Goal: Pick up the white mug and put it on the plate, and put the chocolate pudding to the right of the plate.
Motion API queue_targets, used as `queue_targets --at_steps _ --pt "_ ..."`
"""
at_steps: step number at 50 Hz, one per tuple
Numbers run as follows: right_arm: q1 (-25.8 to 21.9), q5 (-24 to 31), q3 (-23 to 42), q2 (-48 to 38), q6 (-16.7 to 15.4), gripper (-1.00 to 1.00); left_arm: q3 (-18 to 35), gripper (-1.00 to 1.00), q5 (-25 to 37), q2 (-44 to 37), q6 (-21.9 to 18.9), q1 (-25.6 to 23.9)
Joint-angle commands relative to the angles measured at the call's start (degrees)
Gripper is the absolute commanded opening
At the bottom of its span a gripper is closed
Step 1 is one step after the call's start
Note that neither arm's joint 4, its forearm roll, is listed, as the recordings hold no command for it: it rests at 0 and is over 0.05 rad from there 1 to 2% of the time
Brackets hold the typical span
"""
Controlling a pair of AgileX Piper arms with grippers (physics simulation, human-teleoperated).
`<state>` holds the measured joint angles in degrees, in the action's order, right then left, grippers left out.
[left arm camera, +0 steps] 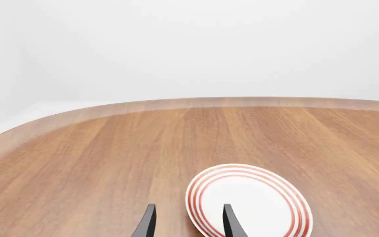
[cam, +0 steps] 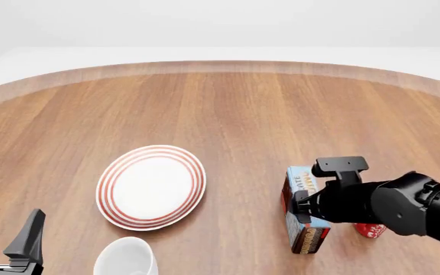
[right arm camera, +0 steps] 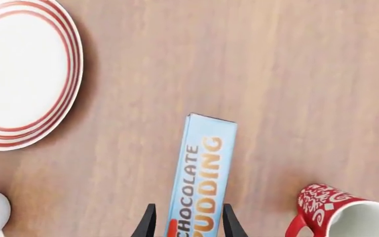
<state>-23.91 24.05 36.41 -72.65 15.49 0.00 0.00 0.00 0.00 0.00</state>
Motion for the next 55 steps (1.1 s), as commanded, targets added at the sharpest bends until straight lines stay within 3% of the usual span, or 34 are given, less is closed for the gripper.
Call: queue_targets --at_steps 1,18,35,36,55 --pt "-1.3 -2.0 -1.7 -1.4 2.1 1.0 0.0 1.0 0.0 0.0 0.0 0.0" --pt "-2.6 -4.9 -4.3 -3.7 4.3 1.0 0.0 1.0 0.0 0.0 0.0 0.0" --pt "-2.4 -6.4 -5.4 -5.1 4.4 1.0 0.0 1.0 0.0 0.0 0.0 0.0" --pt "-2.2 -6.4 -5.3 -5.1 4.4 -1.0 0.0 1.0 0.0 0.0 0.0 0.0" --pt "-1.4 -2.9 -2.0 -0.3 1.3 -1.0 0.0 1.0 0.0 0.0 0.0 0.0"
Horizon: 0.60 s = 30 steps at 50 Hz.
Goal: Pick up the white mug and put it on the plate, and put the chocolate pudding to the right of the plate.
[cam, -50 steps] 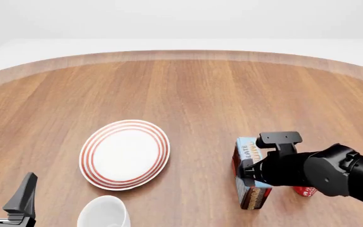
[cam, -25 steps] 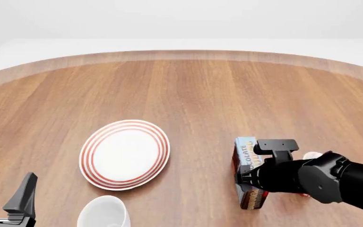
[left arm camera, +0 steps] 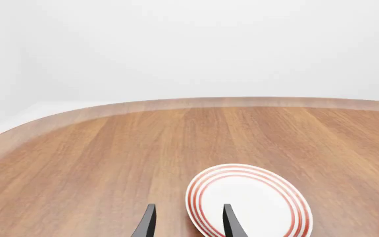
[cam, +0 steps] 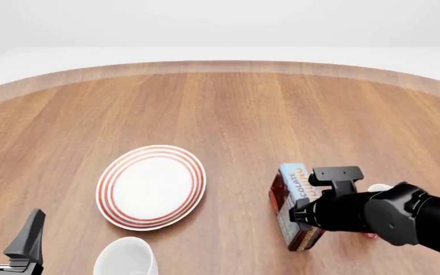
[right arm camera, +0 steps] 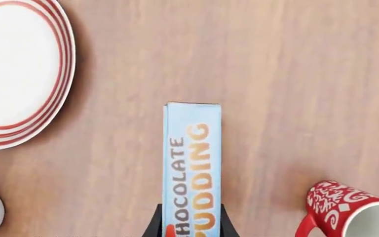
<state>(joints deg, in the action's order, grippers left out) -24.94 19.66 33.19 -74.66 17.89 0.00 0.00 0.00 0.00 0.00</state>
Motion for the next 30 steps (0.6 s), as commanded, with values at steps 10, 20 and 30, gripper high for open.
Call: queue_targets --at_steps 10,20,30 --pt "-0.5 3.5 3.3 4.5 -2.7 -1.0 0.0 1.0 0.0 0.0 0.0 0.0" --pt "-0.9 5.2 5.5 5.6 -3.3 -1.0 0.0 1.0 0.0 0.0 0.0 0.0" --pt "-1.6 7.8 9.8 5.4 -3.3 -1.0 0.0 1.0 0.0 0.0 0.0 0.0"
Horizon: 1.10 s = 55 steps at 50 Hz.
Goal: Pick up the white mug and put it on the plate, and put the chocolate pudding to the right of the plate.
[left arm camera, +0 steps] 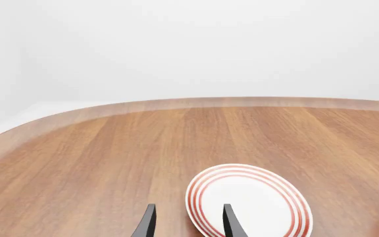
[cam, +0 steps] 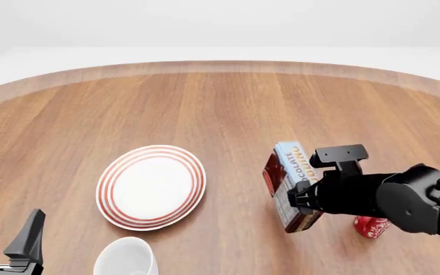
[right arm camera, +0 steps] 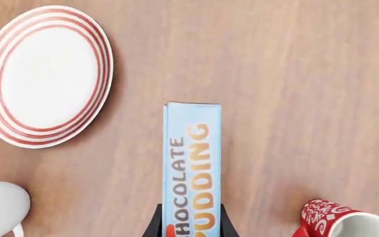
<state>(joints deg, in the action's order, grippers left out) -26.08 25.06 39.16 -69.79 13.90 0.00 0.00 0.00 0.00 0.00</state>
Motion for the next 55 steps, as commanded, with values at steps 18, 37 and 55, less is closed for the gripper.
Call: queue_targets --at_steps 18,37,55 --pt "-2.6 5.3 11.7 -3.4 2.6 -1.0 0.0 1.0 0.0 0.0 0.0 0.0" --pt "-4.6 8.2 19.4 -8.9 1.7 -1.0 0.0 1.0 0.0 0.0 0.0 0.0" --pt "-2.5 6.4 21.6 -12.7 1.4 -1.0 0.0 1.0 0.0 0.0 0.0 0.0"
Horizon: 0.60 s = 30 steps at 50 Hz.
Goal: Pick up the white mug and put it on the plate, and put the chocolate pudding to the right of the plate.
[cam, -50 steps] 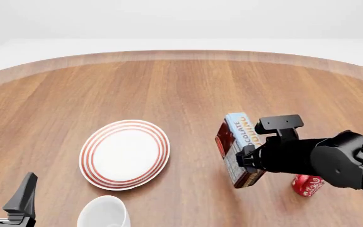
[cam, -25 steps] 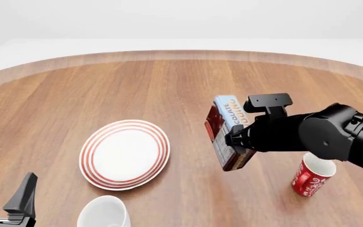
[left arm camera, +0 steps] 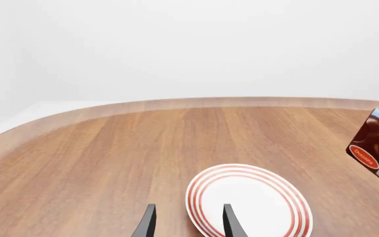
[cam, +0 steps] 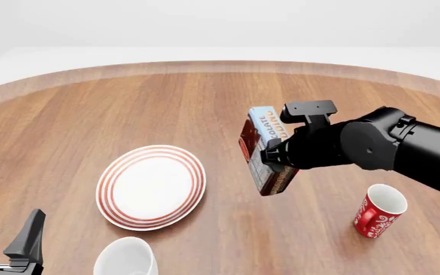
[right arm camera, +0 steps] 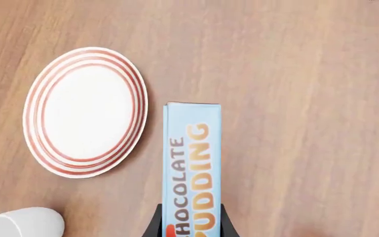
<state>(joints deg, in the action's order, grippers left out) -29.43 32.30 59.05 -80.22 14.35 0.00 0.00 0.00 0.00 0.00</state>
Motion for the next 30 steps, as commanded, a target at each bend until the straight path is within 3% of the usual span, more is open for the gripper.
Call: queue_targets --at_steps 1,12,19,30 --pt "0.8 -0.8 1.7 -2.2 1.0 -1.0 0.0 1.0 0.0 0.0 0.0 0.0" --pt "1.9 -1.3 4.2 -4.9 -0.1 -1.0 0.0 1.0 0.0 0.0 0.0 0.0" --pt "1.6 -1.2 5.7 -6.8 1.7 -1.0 0.0 1.0 0.0 0.0 0.0 0.0" --pt "0.2 -1.3 6.6 -9.4 1.0 -1.0 0.0 1.0 0.0 0.0 0.0 0.0"
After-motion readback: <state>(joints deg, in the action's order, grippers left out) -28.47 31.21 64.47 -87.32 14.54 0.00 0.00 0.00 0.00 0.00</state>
